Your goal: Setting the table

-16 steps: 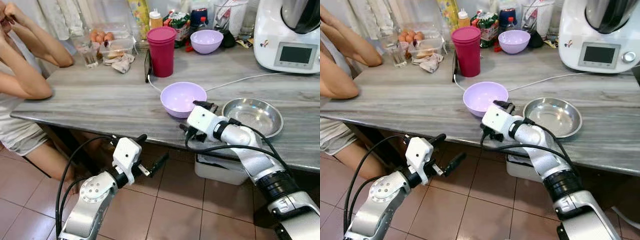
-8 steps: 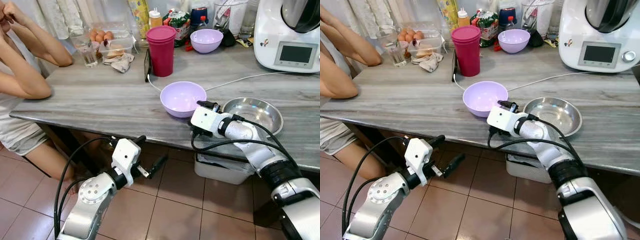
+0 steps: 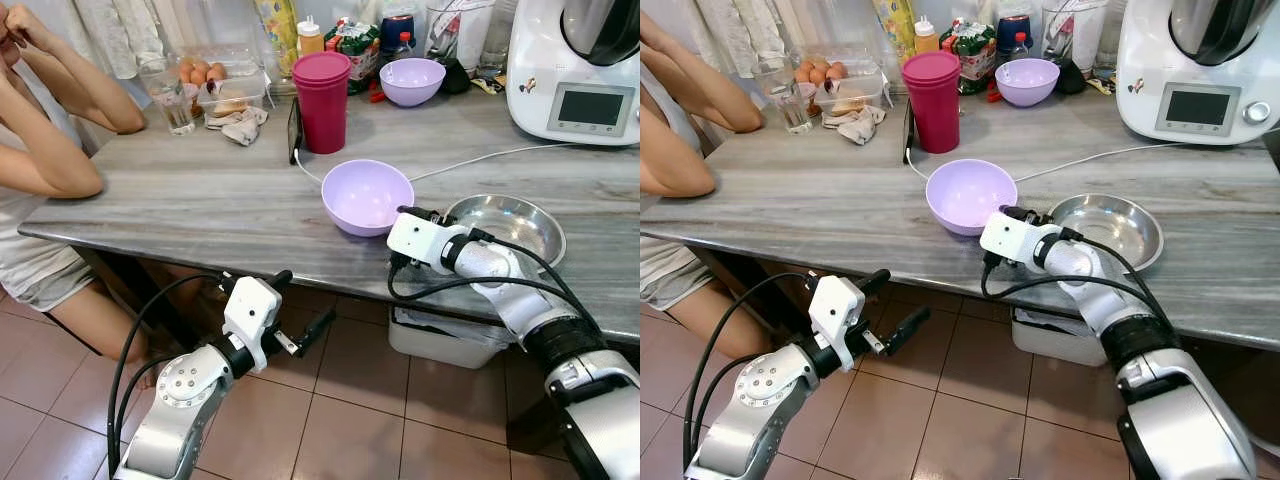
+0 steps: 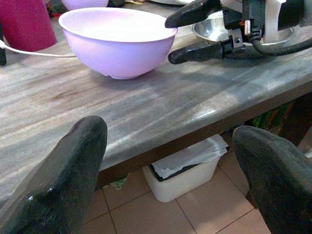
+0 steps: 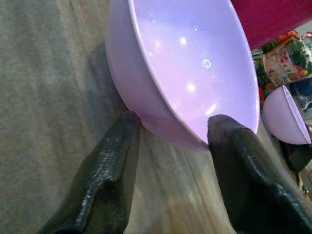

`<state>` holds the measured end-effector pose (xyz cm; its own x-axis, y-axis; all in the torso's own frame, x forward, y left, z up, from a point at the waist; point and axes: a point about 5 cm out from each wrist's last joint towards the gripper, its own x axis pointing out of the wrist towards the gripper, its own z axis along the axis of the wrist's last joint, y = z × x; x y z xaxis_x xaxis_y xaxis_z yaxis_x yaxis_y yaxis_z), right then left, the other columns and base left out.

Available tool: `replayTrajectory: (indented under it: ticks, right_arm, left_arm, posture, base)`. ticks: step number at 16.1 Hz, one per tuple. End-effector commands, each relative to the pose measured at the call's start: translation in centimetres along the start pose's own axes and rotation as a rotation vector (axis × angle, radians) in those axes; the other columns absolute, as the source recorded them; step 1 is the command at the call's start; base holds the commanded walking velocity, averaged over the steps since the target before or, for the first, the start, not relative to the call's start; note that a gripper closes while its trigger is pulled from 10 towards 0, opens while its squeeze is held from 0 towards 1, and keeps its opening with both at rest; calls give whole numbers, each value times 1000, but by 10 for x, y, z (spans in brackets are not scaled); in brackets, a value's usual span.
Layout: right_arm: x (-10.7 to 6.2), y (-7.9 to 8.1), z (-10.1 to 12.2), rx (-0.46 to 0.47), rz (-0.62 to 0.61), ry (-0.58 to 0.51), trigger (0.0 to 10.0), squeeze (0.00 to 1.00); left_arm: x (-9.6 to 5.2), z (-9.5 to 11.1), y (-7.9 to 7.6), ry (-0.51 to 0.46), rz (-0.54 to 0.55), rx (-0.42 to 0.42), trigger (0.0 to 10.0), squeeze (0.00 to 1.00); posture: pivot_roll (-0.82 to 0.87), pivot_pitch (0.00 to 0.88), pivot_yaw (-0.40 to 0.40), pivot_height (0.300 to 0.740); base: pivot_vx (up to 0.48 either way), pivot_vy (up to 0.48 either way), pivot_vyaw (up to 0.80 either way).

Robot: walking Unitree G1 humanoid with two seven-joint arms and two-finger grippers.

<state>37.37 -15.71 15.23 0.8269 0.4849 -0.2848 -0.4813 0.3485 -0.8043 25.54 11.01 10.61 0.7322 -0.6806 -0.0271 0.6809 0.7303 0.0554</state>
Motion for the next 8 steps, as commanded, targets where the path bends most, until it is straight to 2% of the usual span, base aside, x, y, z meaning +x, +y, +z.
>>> replayTrajectory:
  ticks: [1, 5, 6, 8]
  right_arm:
    - [1, -6, 3, -18, -10, -16, 1098, 0]
    - [0, -8, 3, -33, -15, -17, 1059, 0]
    - [0, -10, 3, -36, -16, -20, 2392, 0]
    - [-1, -15, 5, -40, -29, -25, 2353, 0]
  left_arm:
    - [-2, 1, 1, 6, 5, 12, 10000, 0]
    - [-2, 1, 1, 6, 6, 12, 10000, 0]
    - [-2, 1, 1, 7, 6, 12, 10000, 0]
    - [-2, 1, 1, 8, 5, 11, 10000, 0]
  posture:
    - [-209, 94, 105, 740]
    - [-212, 94, 106, 740]
    - [-213, 93, 106, 740]
    - [-215, 93, 105, 740]
  base:
    - [0, 0, 0]
    - [0, 0, 0]
    - [0, 0, 0]
    - [0, 0, 0]
